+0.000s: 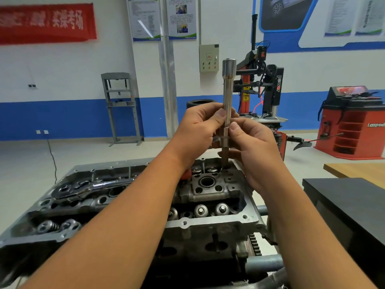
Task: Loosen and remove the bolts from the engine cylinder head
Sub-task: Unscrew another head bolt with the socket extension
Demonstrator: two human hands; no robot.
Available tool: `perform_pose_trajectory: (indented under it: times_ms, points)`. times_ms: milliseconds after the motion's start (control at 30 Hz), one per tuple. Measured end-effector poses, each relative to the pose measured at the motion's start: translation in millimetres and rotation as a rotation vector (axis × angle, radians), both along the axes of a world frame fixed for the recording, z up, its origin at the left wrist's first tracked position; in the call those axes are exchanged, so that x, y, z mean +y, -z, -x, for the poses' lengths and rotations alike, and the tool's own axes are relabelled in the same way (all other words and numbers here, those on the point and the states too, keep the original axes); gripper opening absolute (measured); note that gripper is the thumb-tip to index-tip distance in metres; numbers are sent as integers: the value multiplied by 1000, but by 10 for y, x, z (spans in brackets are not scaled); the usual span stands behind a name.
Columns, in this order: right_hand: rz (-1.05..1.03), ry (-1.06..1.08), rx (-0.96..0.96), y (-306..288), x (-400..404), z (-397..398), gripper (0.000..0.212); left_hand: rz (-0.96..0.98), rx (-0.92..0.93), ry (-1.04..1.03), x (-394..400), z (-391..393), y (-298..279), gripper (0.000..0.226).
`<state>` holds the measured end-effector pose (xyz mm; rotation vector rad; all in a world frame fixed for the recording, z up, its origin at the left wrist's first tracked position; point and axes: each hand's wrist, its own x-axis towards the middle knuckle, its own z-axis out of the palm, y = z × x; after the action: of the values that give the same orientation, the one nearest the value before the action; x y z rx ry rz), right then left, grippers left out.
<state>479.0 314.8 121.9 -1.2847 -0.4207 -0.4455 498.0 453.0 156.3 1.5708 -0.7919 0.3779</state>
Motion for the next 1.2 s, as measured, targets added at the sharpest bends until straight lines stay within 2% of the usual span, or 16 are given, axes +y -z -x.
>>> perform_pose_trajectory:
  times_ms: [167,267,367,433,567,667,733,833,900,933,1000,1100,1200]
  points:
    - [18,76,-32,8,-2,-12,7,2,-13,-89,18,-46,8,20]
    - [11,78,-42,14,-2,-16,1,25,-10,-62,34,-60,18,20]
    - [7,48,-26,13,11,-19,9,44,-5,4,22,-24,18,23]
    - [18,39,-29,16,4,-14,4,43,-41,-29,14,-40,20,20]
    - [54,85,-72,24,-29,0,16,59,-87,-86,20,-50,18,12]
    - [62,42,-58,34,-12,-9,9,77,-39,-31,30,-55,15,18]
    - [44,21,-43,34,-13,-19,15,94,9,21,30,-62,18,24]
    - [37,7,-41,34,-30,-12,8,64,-25,-3,30,-64,21,24]
    - [40,44,-62,38,-18,-2,18,54,-43,-18,28,-65,22,22]
    - [61,86,-75,38,-12,-2,24,60,-44,-17,25,-63,25,29]
    - [105,137,-83,41,-1,-9,22,61,-55,-23,27,-61,32,40]
    - [115,58,-60,35,9,-12,8,46,-54,7,26,-54,30,23]
    - [100,15,-35,32,-2,-8,12,37,-63,-40,23,-57,19,19]
